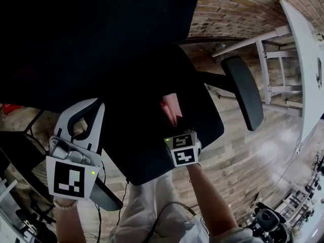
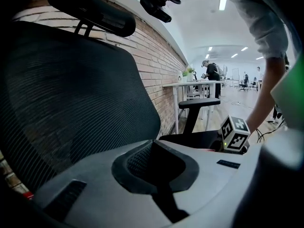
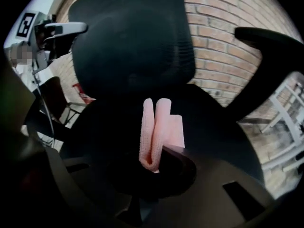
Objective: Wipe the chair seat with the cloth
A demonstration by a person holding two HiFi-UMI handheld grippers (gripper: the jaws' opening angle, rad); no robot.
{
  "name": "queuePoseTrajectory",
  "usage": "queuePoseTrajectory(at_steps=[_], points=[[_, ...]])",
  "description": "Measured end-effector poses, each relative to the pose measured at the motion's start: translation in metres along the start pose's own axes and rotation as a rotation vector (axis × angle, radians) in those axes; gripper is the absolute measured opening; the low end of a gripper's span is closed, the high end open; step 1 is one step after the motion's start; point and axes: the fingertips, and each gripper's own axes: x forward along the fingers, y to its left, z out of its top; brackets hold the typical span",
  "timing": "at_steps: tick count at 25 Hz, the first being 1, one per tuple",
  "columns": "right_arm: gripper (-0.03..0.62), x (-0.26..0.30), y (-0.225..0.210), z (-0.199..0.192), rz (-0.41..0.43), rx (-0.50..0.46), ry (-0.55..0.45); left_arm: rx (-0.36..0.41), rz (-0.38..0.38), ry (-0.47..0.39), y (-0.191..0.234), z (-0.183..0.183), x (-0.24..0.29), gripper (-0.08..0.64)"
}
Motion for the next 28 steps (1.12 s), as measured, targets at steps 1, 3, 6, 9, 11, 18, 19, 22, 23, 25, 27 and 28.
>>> queuePoseTrajectory(at_steps=[1,3,6,9,11,18,19,22,23,25,27,28], points=[[0.054,0.004,0.014,0.003,0.029,-0.017,0.0,-0.004,0.005,0.0,0.002,-0.002,-0.002,0.018],[0.054,0.01,0.043,0.008,0.088,-0.052,-0.002,-0.023,0.02,0.0,0.007,-0.005,-0.007,0.018],[0.054,0.018,0.085,0.014,0.165,-0.095,-0.004,-0.073,0.047,0.004,0.013,-0.011,-0.012,0.018],[0.054,0.023,0.123,0.027,0.224,-0.155,-0.018,-0.093,0.06,-0.003,0.017,-0.015,-0.013,0.018],[0.054,0.026,0.15,0.029,0.275,-0.168,-0.024,-0.063,0.052,-0.005,0.018,-0.015,-0.012,0.018],[0.054,0.023,0.229,0.019,0.461,-0.207,0.001,-0.048,0.051,-0.024,0.018,-0.015,-0.014,0.018],[0.054,0.022,0.234,0.016,0.473,-0.214,0.005,-0.048,0.051,-0.023,0.018,-0.016,-0.014,0.018],[0.054,0.021,0.236,0.008,0.485,-0.211,0.017,-0.051,0.053,-0.022,0.016,-0.017,-0.014,0.018],[0.054,0.021,0.234,0.005,0.483,-0.209,0.023,-0.057,0.054,-0.022,0.015,-0.017,-0.014,0.018],[0.054,0.02,0.225,-0.005,0.474,-0.212,0.038,-0.07,0.055,-0.018,0.012,-0.017,-0.013,0.018],[0.054,0.017,0.214,-0.014,0.458,-0.208,0.049,-0.067,0.049,-0.019,0.007,-0.015,-0.012,0.018],[0.054,0.015,0.207,-0.017,0.446,-0.202,0.051,-0.059,0.045,-0.023,0.005,-0.013,-0.011,0.018]])
